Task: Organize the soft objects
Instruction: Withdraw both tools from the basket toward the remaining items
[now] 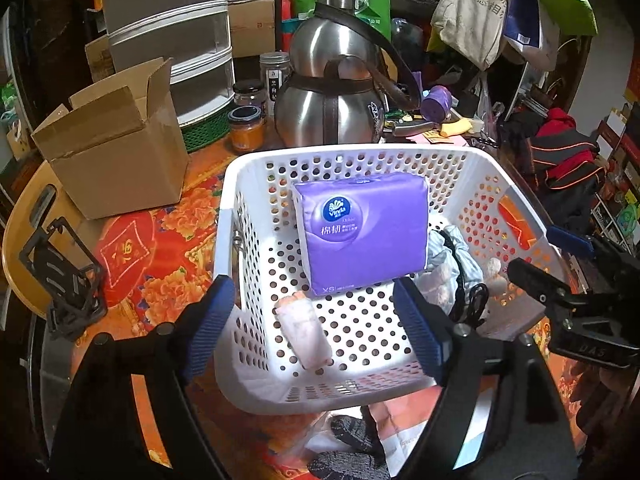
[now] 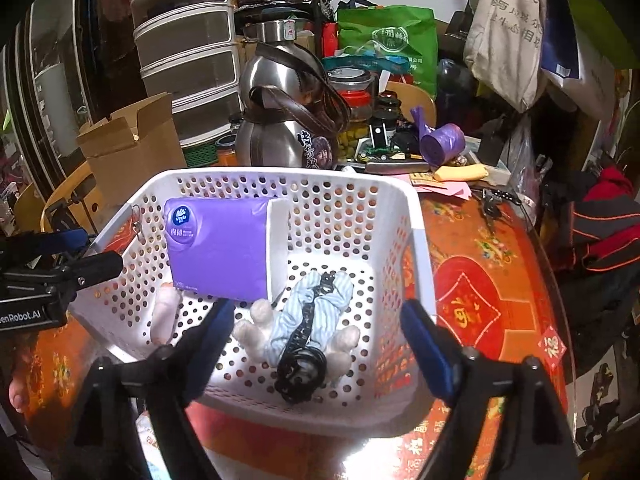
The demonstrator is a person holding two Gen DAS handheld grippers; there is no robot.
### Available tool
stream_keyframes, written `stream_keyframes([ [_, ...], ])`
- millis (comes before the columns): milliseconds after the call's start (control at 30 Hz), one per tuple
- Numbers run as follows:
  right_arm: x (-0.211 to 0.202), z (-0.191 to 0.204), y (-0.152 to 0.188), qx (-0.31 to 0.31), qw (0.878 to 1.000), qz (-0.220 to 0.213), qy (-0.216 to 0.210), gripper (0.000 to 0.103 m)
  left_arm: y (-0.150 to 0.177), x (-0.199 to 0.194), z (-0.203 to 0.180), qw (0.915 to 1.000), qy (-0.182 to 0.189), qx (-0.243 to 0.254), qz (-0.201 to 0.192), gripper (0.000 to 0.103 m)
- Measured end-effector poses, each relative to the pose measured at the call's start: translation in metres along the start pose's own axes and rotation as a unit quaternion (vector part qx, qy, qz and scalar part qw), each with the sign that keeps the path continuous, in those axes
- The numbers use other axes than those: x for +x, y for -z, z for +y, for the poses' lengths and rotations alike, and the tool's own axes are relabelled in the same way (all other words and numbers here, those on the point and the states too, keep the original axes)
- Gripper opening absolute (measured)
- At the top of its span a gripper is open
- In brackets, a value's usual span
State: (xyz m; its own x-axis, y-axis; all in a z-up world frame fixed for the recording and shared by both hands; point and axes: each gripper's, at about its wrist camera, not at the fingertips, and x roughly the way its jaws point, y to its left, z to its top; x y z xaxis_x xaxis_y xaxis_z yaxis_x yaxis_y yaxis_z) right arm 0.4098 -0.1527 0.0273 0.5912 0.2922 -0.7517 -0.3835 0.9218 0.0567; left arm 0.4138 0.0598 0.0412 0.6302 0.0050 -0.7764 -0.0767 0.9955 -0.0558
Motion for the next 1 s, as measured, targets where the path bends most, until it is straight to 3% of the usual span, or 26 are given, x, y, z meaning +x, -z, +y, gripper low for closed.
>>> stream_keyframes([
  [233,-0.009,-0.006,0.005,0.017,1.000,-0.003,-0.008,0.100,0.007,-0.003,0.002,0.9999,0.014,-0.009,0.000,0.094],
  [467,-0.022,-0.005,0.008,0.019,1.000,-0.007,-0.005,0.100,0.014,-0.018,-0.002,0.9998,-0.007,0.005,-0.017,0.095],
  [800,-0.047,-0.003,0.019,0.012,1.000,-0.017,-0.005,0.100,0.024,-0.055,-0.004,0.9990,0.010,0.010,-0.042,0.095],
  [1000,-0.080,-0.001,0.054,0.000,0.999,-0.040,-0.019,0.100,0.054,-0.090,-0.003,0.9972,0.013,0.025,-0.070,0.095],
])
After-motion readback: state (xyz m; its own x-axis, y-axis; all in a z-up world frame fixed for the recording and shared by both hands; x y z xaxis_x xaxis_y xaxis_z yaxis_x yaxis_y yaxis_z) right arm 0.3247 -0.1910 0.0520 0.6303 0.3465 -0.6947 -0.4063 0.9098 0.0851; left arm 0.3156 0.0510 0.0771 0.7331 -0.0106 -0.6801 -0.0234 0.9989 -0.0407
